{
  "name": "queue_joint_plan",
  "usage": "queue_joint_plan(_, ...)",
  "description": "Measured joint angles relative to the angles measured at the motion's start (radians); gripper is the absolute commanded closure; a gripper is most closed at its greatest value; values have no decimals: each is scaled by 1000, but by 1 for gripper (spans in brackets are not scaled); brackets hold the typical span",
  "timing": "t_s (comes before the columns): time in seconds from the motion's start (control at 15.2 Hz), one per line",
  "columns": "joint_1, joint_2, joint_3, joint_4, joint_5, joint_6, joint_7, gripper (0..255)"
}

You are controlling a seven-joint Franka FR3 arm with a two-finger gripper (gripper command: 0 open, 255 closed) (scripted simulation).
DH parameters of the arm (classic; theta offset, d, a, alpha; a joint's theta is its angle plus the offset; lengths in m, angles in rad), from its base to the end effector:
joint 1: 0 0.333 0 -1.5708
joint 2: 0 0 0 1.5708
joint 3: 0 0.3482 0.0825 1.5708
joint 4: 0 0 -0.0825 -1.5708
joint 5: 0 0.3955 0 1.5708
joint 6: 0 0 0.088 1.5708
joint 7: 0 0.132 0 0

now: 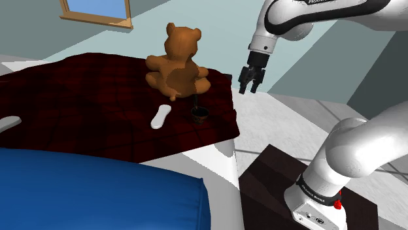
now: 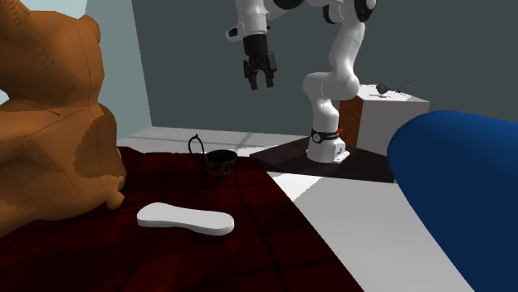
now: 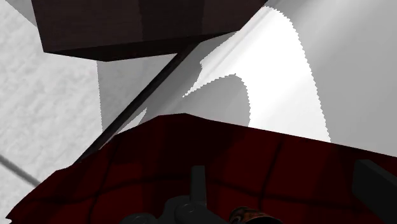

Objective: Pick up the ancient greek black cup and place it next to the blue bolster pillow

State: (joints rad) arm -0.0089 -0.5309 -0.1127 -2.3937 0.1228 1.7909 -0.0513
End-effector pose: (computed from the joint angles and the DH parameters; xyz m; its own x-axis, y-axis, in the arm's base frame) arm 0.3746 -0.0361 0.5025 0.9946 -0.0777 -0.0686 -0.0888 -0.9801 -0.1773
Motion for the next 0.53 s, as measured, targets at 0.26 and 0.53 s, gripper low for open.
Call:
queue_joint_plan(0.26, 14, 146, -30, 42, 43, 98, -54, 0)
queue_joint_plan(0.53, 28, 303, -58, 110, 103, 176, -117, 0)
